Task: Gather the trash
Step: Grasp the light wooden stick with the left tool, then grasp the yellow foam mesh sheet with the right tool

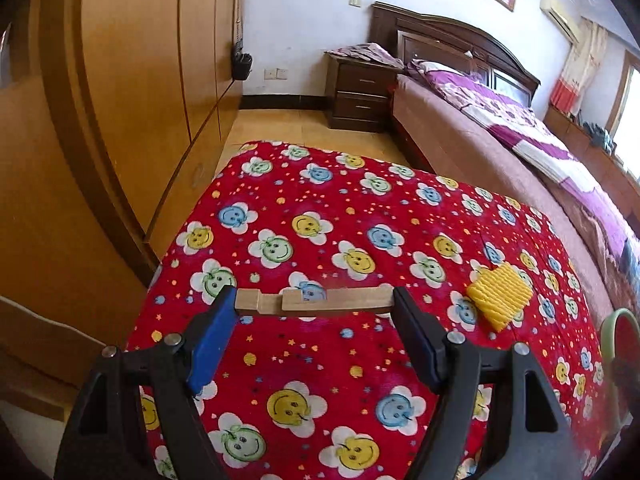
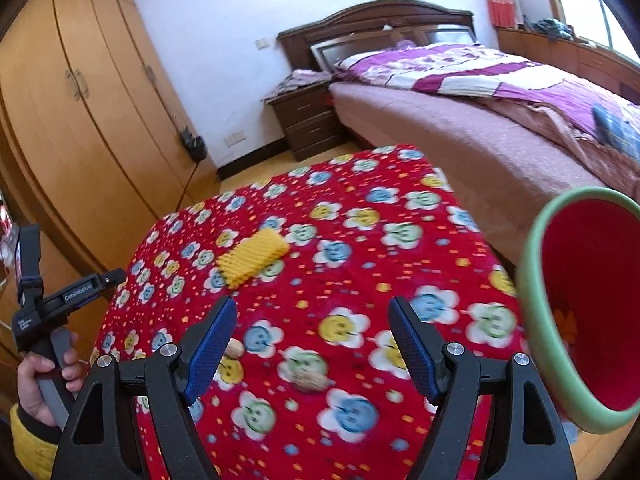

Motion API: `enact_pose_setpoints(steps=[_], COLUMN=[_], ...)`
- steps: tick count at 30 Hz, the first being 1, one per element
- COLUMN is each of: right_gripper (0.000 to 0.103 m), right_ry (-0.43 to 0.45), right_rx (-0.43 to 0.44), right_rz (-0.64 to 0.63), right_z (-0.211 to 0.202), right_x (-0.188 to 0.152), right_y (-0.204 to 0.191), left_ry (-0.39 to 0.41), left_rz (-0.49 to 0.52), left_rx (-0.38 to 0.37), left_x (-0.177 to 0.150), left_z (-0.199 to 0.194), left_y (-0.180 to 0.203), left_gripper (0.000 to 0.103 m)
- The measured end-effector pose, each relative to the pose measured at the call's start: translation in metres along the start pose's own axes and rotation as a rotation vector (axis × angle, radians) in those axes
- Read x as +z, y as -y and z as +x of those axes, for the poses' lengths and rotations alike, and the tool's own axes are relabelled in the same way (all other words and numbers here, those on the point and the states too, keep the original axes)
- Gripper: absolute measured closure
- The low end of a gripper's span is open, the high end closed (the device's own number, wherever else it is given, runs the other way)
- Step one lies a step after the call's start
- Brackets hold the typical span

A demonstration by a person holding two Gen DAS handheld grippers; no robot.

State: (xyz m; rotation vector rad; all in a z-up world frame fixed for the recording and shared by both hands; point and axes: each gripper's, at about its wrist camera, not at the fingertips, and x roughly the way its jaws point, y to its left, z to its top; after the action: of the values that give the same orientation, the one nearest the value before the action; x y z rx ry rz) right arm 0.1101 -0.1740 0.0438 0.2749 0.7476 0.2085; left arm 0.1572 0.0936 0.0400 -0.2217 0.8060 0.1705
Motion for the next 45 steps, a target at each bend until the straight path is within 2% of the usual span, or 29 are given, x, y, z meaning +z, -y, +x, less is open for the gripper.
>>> enact_pose_setpoints(steps=[8, 24, 26, 27, 28, 29, 35, 38, 45], right_gripper=[0.024, 0.024, 0.036, 0.037, 0.045, 0.053, 0.083, 0.09, 0.091], right_ry=[-0.06, -0.126, -0.136, -0.121, -0.125, -0.126, -0.134, -0.12, -0.03], right_rx=[-0.004, -0.061, -0.056, -0.069, -0.065, -0.056, 0.007, 0.045, 0.066], right_rz=[-0.009, -0.101, -0.102, -0.12, -0.128, -0.134, -0.16, -0.183, -0.179], right_z=[0.047, 0.128, 0.135, 0.136, 0.137, 0.137, 0.139, 0.132, 0.091], right_x=[0.011, 0.028, 0.027, 0.026, 0.026, 0.026, 0.023, 0.02, 0.014], right_y=[-0.025, -0.039, -0.041, -0.044, -0.046, -0.048, -0.055, -0.061, -0.062], left_ry=[-0.022, -0.025, -0.021, -0.021, -0.022, -0.022, -0.014, -0.013, 0.012], left_rz=[-0.066, -0.032, -0.033, -0.034, -0.034, -0.034, -0.026, -0.024, 0.015], left_rx=[-0.06, -0.075, -0.082, -0.083, -0.084, -0.086, -0.099, -0.101, -0.112], left_x=[-0.009, -0.02, -0.021, -0.02, -0.02, -0.02, -0.022, -0.023, -0.027], left_z=[0.025, 0.055, 0.055, 0.056, 0.056, 0.056, 0.053, 0.052, 0.042], left_y=[0.001, 0.019, 0.019, 0.019, 0.019, 0.019, 0.019, 0.02, 0.027], left_gripper=[0.026, 0.026, 0.026, 0.026, 0.026, 0.026, 0.026, 0.026, 0.026])
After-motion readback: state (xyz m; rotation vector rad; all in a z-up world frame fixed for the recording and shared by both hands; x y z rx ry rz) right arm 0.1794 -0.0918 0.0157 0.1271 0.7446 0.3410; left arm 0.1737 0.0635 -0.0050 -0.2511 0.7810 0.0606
